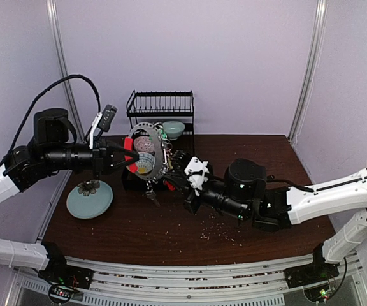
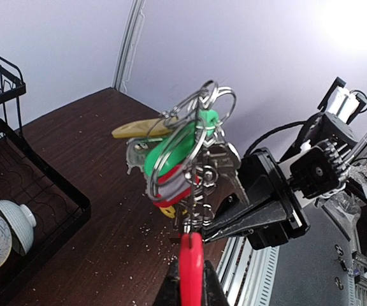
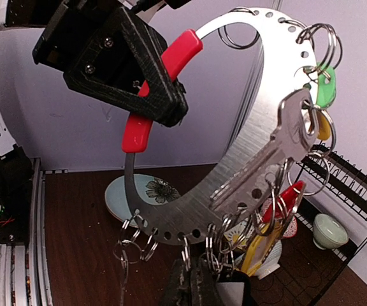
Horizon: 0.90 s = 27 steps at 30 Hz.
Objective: Put the keys on the keyring
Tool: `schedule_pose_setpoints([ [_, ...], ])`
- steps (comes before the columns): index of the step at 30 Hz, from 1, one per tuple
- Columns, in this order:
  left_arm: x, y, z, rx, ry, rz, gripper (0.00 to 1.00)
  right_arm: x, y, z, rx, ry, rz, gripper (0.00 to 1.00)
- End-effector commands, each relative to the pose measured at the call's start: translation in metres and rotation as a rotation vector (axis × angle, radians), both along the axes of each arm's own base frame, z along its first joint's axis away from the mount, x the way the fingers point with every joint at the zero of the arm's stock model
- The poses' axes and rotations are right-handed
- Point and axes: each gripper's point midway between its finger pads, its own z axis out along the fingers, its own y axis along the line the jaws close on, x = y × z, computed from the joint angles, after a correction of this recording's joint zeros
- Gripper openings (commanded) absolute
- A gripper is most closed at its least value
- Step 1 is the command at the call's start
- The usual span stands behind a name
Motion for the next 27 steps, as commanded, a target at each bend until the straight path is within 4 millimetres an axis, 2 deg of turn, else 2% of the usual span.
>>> schedule_pose_setpoints([
  [1, 0.005, 0.005, -0.021, -0.014, 0.058, 0.044, 0.01, -0.016, -0.009, 0.037, 0.102, 0.024, 0.118, 0.00],
  [3, 0.003, 0.005, -0.028, -0.017, 0.075, 0.039, 0.14, -0.017, -0.010, 0.038, 0.088, 0.030, 0.127, 0.00],
  [5, 0.003, 0.008, -0.030, -0.020, 0.073, 0.056, 0.37, -0.014, -0.012, 0.035, 0.068, 0.042, 0.120, 0.00],
  [6, 0.003, 0.012, -0.029, -0.018, 0.063, 0.074, 0.43, -0.013, -0.014, 0.034, 0.063, 0.047, 0.116, 0.00],
  [9, 0.009, 0.027, -0.026, 0.007, 0.028, 0.159, 0.61, -0.014, -0.016, 0.029, 0.026, 0.063, 0.123, 0.00],
  [11, 0.012, 0.036, -0.025, 0.036, 0.007, 0.206, 0.67, -0.017, -0.015, 0.027, -0.001, 0.074, 0.142, 0.00],
  [15, 0.013, 0.047, -0.020, 0.098, -0.059, 0.234, 0.66, -0.028, -0.011, 0.019, -0.070, 0.091, 0.208, 0.00],
  [18, 0.004, 0.047, -0.015, 0.153, -0.119, 0.168, 0.58, -0.036, -0.008, 0.016, -0.110, 0.095, 0.256, 0.00],
  [22, -0.008, 0.055, 0.008, 0.110, -0.239, 0.151, 0.46, -0.035, -0.008, 0.010, -0.178, 0.103, 0.254, 0.00],
  [24, -0.005, 0.045, 0.004, 0.092, -0.238, 0.124, 0.33, -0.036, -0.006, 0.011, -0.185, 0.106, 0.260, 0.00],
  [25, -0.002, 0.035, -0.002, 0.092, -0.223, 0.098, 0.26, -0.040, -0.004, 0.011, -0.186, 0.101, 0.273, 0.00],
  [27, -0.001, 0.007, -0.014, 0.095, -0.229, 0.040, 0.19, -0.043, 0.004, 0.007, -0.218, 0.065, 0.254, 0.00],
])
